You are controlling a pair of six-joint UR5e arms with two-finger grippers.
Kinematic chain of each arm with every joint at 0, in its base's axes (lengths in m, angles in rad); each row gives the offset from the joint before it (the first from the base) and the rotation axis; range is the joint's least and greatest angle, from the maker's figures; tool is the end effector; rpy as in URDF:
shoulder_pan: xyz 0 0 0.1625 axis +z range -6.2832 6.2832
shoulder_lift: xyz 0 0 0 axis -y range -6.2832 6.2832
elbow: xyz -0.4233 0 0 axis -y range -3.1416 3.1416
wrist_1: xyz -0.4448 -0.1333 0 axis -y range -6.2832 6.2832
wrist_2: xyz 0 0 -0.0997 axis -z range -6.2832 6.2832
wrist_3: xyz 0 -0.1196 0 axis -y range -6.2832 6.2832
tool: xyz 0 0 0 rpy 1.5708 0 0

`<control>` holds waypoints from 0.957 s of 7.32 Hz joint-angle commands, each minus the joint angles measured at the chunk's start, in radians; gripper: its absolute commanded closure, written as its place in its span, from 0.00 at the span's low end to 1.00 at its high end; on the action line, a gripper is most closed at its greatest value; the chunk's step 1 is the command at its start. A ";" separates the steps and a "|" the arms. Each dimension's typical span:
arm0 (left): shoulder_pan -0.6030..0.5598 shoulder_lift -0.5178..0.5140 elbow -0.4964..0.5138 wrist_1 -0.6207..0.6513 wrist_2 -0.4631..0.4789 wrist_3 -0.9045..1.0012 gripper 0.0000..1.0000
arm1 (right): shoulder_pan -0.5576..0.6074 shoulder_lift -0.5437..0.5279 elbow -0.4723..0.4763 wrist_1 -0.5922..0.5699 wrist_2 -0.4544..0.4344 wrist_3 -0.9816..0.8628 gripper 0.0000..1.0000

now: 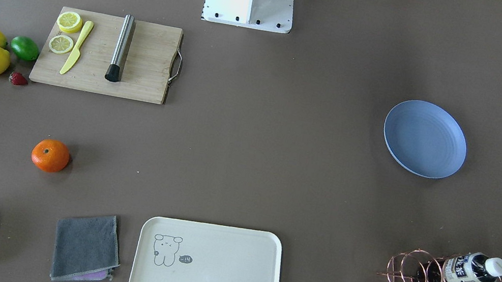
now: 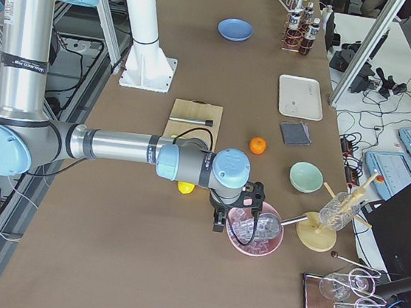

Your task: Pick orange to plate

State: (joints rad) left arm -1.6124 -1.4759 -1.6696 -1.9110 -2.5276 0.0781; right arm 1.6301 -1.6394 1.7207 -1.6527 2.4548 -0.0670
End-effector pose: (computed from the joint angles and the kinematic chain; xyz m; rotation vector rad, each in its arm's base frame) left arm -0.0572 -0.5199 0.6134 0.3736 0.9269 0.1980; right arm 0.0712 -0.5106 0.6246 0.0552 -0.8823 -0.0069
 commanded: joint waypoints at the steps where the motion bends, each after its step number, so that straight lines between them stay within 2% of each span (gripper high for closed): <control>1: 0.073 -0.075 0.002 -0.049 -0.006 -0.186 0.03 | -0.019 0.000 0.022 0.077 0.003 0.022 0.00; 2: 0.130 -0.075 0.002 -0.068 0.006 -0.280 0.02 | -0.057 0.001 0.045 0.077 -0.023 0.083 0.00; 3: 0.225 -0.054 0.008 -0.167 0.062 -0.385 0.02 | -0.111 0.001 0.089 0.077 -0.075 0.176 0.00; 4: 0.338 -0.025 0.013 -0.332 0.141 -0.602 0.02 | -0.189 0.001 0.139 0.079 -0.129 0.303 0.00; 5: 0.439 -0.005 0.054 -0.509 0.186 -0.777 0.02 | -0.237 0.003 0.149 0.100 -0.146 0.350 0.00; 7: 0.613 0.002 0.167 -0.751 0.315 -0.949 0.02 | -0.260 -0.013 0.143 0.201 -0.145 0.410 0.00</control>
State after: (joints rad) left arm -1.1123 -1.4799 -1.5691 -2.5097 -2.2947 -0.7552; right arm 1.3908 -1.6465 1.8613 -1.5029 2.3141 0.2973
